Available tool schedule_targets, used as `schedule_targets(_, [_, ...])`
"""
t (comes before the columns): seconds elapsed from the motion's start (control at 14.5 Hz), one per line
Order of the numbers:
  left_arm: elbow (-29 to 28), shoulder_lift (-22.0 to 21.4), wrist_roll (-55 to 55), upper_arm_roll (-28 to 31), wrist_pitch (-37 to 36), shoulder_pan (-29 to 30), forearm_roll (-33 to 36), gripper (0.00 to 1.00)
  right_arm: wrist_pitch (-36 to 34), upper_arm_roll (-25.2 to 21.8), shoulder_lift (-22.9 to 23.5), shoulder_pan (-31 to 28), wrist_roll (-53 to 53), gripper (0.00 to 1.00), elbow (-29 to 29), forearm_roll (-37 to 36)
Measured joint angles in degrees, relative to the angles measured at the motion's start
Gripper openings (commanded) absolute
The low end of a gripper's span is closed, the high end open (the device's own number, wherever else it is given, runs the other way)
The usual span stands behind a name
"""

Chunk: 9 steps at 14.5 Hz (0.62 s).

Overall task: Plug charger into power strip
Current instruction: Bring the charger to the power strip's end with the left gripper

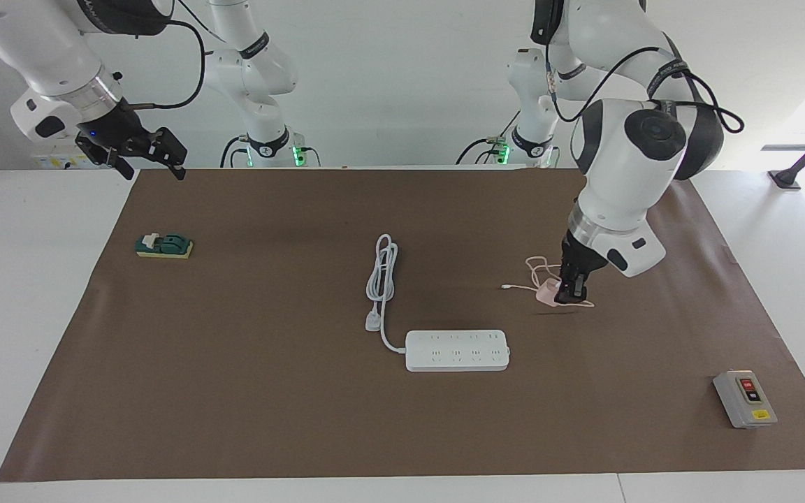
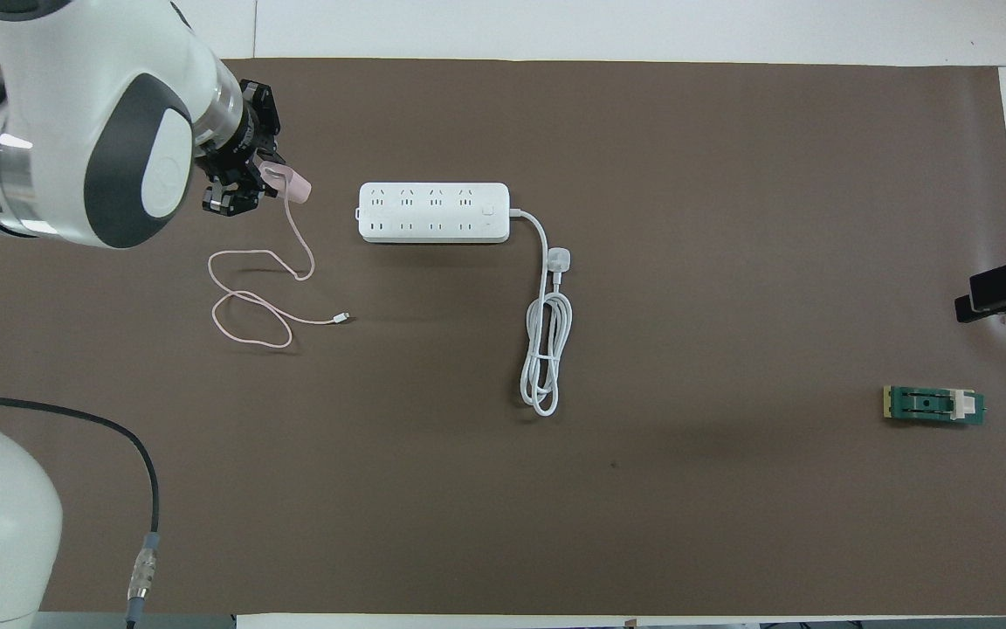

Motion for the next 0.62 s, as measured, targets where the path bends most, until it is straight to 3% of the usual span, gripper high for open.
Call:
schedule_targets(0.34, [0.19, 4.74, -9.35, -0.01, 2.45, -1.12, 0.82, 0.00, -0.38, 0.12, 0.00, 0.08, -1.15, 1.00, -0.31, -0.21])
schedule_targets(0.62, [-0.49, 8.32, -14.35, -0.06, 6.45, -3.00, 0.85, 0.00, -0.32, 0.40, 0.00, 0.43, -2.87, 1.00, -0.30, -4.80])
